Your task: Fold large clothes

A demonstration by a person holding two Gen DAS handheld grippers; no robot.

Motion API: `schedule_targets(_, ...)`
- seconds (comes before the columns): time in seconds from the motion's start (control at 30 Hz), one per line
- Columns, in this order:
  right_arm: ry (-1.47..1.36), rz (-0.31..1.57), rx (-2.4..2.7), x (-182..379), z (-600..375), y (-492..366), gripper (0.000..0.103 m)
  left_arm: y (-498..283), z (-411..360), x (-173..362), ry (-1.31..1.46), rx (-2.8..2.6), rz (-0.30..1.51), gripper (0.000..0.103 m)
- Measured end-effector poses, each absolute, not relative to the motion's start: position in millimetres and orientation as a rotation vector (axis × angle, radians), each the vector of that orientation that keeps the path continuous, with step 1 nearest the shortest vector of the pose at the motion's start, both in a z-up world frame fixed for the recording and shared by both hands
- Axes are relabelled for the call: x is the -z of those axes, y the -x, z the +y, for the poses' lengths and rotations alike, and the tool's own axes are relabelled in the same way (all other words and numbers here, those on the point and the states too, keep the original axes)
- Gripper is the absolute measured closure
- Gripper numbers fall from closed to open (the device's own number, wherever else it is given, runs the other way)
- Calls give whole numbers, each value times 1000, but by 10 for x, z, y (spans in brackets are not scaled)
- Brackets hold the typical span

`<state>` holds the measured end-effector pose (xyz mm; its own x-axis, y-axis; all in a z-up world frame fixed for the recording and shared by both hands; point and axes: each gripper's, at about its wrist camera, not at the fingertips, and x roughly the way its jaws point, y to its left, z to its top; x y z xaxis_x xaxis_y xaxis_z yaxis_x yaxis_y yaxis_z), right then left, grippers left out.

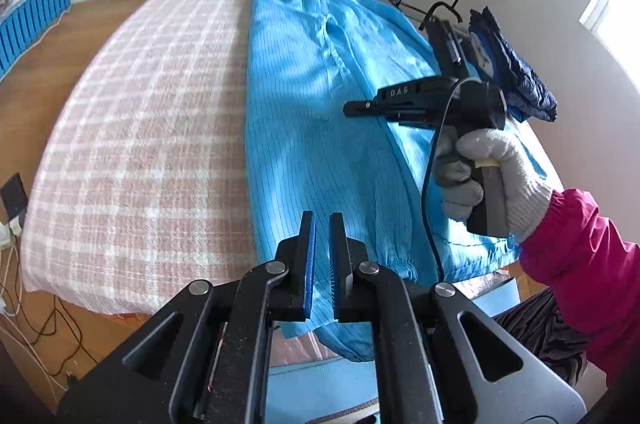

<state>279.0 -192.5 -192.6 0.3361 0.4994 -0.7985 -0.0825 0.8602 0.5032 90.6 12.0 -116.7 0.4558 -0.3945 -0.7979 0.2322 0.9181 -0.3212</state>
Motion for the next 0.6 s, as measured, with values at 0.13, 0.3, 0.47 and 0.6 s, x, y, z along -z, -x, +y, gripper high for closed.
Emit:
schedule_targets(0.13, -355, 1171, -378, 1936, -1902, -2777, 103, -1070, -82, 1593, 173, 373, 1138, 99)
schedule_targets(0.3, -295, 1168, -368, 1903, -1815, -2772, 92, -1096, -242, 1875, 108, 354, 1178, 99)
schedule_targets(0.47, -248, 1125, -337, 1709, -1935, -2635, 63, -1070, -310, 1610, 52, 368, 1110, 99)
schedule_targets(0.6, -236, 1087, -336, 1480, -2166, -2425, 59, -1027, -259, 1204, 29, 343, 965, 99)
